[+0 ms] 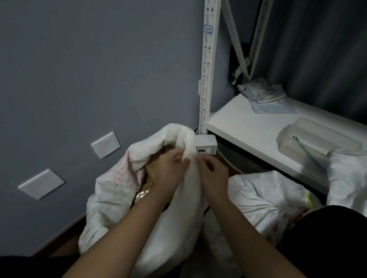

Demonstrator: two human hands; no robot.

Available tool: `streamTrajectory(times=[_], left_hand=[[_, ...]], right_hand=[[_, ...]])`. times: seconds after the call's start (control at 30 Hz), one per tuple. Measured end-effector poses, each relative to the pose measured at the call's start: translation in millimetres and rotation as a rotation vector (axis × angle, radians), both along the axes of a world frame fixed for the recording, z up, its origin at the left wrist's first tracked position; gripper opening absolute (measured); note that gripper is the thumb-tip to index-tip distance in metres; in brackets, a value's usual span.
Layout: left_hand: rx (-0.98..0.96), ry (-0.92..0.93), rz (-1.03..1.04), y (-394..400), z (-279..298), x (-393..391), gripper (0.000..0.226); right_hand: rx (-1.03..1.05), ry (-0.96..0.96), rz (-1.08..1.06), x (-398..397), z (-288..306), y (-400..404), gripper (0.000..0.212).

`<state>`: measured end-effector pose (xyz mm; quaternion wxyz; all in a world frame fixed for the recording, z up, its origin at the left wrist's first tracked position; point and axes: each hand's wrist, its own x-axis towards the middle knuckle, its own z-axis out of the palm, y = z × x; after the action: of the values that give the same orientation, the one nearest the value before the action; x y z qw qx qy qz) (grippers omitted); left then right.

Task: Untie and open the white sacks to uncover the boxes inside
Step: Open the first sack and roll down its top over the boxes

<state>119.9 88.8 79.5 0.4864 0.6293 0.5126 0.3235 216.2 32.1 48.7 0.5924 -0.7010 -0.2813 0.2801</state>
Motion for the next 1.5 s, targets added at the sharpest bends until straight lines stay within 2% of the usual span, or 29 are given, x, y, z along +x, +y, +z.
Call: streamTrajectory(times=[0.13,0.2,0.23,0.33,0.37,0.4,0.43,0.5,0.57,0.67,0.77,0.8,0.87,0.9,0.93,1.0,1.03,1.07,1.1,1.17,1.2,1.27,1.33,1.4,1.47,1.5], left_hand=[[0.035,-0.026,-0.035,-1,6,6,0.028],[-0.050,-0.081,-0.080,-3,12,8,0.027],[-0.125,-0.103,-0.104,-4,13,6,0.028],[-0.242,-0.031,-0.169,-5,13,-7,0.029],[-0.240,0.015,-0.196,-5,12,-12,0.026],[-0.208,0.055,-0.221,-8,12,-15,0.020],[-0.160,0.080,-0.234,-10,11,-16,0.017],[-0.082,0.050,-0.207,-12,7,-15,0.018],[-0.012,0.003,-0.158,-17,7,-12,0.025],[0.050,0.001,-0.135,-22,7,-9,0.025],[-0.083,-0.096,-0.168,-30,16,-9,0.033],[-0.151,-0.138,-0.197,-31,19,-11,0.035],[-0.251,-0.188,-0.268,-31,21,-17,0.032],[-0.269,-0.179,-0.291,-30,20,-21,0.029],[-0.267,-0.139,-0.283,-28,18,-25,0.028],[-0.207,-0.024,-0.197,-25,12,-32,0.022],[-0.189,0.001,-0.166,-26,9,-35,0.015],[-0.194,0.002,-0.147,-27,6,-36,0.011],[-0.211,-0.011,-0.129,-28,3,-35,0.010],[-0.164,0.007,-0.082,-28,-4,-34,0.011],[-0.108,0.036,-0.065,-28,-6,-33,0.010],[0.022,0.092,-0.082,-31,-3,-29,0.010],[0.061,0.118,-0.135,-32,-2,-26,0.018],[-0.100,0.070,-0.177,-33,-2,-28,0.026],[-0.295,0.004,-0.216,-33,0,-33,0.031],[-0.316,-0.017,-0.248,-34,0,-35,0.032]], right_hand=[[-0.128,-0.226,0.261,-8,-10,-8,0.041],[-0.127,-0.152,0.209,-7,-9,-9,0.043],[-0.076,0.006,0.188,-2,-7,-9,0.040],[0.164,0.750,0.209,5,-9,-7,0.037],[0.184,0.832,0.162,4,-11,-7,0.040],[0.131,0.781,0.092,1,-14,-7,0.040],[0.043,0.621,0.008,-3,-15,-8,0.036],[-0.076,0.180,-0.099,-9,-15,-9,0.022],[-0.042,-0.124,-0.060,-9,-11,-13,0.018],[-0.024,-0.224,0.036,-14,-13,-19,0.024],[-0.058,-0.232,0.162,-28,-18,-22,0.044],[-0.087,-0.210,0.207,-32,-18,-22,0.043],[-0.117,-0.091,0.191,-31,-15,-20,0.024],[-0.119,0.035,0.158,-28,-13,-19,0.018],[-0.108,0.217,0.163,-24,-11,-18,0.020],[0.050,0.678,0.248,-21,-10,-20,0.025],[0.123,0.805,0.234,-21,-10,-20,0.026],[0.151,0.818,0.182,-23,-10,-22,0.025],[0.112,0.714,0.094,-24,-10,-24,0.023],[-0.007,0.337,-0.042,-25,-11,-29,0.015],[-0.037,0.185,-0.056,-26,-11,-31,0.012],[-0.054,0.061,0.010,-28,-6,-33,0.016],[-0.069,0.046,0.116,-33,-1,-37,0.026],[-0.048,0.102,0.171,-36,2,-42,0.028],[-0.041,0.300,0.121,-30,4,-43,0.021],[-0.025,0.505,0.124,-27,3,-41,0.015]])
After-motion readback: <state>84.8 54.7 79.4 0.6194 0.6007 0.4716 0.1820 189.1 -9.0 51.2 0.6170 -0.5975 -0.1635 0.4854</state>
